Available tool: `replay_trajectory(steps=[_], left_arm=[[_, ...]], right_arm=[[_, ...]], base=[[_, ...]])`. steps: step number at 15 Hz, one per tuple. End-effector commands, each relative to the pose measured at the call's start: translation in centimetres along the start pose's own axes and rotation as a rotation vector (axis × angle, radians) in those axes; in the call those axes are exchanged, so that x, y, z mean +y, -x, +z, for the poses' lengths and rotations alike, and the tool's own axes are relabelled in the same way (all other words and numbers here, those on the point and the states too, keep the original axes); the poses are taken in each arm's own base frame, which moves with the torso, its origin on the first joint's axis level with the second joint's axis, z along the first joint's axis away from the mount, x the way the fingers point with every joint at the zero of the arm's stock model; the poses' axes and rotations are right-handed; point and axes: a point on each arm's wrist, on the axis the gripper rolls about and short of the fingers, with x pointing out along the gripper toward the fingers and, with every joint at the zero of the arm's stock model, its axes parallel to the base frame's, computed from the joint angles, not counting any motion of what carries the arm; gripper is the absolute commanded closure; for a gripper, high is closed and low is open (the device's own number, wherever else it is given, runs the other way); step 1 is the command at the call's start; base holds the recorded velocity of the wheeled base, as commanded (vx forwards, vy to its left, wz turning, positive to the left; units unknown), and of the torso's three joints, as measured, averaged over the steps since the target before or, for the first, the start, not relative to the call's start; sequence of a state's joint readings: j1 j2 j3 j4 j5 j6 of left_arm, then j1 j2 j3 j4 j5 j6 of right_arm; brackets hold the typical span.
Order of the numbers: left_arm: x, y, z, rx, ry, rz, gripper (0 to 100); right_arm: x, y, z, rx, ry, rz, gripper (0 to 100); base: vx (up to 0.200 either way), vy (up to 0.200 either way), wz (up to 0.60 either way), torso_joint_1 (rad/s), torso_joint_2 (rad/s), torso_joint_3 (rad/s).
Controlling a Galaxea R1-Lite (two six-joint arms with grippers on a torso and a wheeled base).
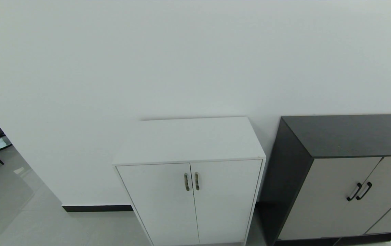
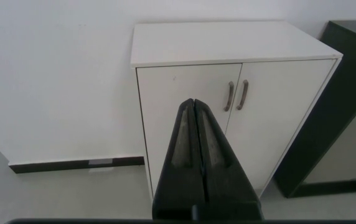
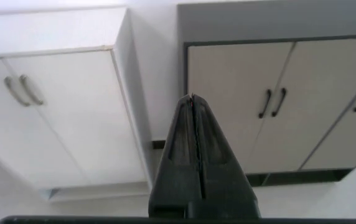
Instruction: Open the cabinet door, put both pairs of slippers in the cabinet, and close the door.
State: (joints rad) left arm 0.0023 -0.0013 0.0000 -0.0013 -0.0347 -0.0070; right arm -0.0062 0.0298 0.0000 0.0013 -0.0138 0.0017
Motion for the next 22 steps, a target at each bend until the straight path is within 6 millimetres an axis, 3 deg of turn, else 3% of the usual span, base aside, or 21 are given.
replay_trajectory(steps=[1,22], left_arm=[[0.0,-0.01,0.01,0.001,0.001,0.002,100],[0.0,-0.01,0.01,0.001,0.001,0.003,100]], right_arm=[[0.0,0.21,-0.09,-0.026,0.003,0.003,100],[0.0,0.22,-0.07,-0.03,-0.002,0.003,100]], base=[[0.0,0.0,0.0,0.0,0.0,0.0],[0.0,0.0,0.0,0.0,0.0,0.0]])
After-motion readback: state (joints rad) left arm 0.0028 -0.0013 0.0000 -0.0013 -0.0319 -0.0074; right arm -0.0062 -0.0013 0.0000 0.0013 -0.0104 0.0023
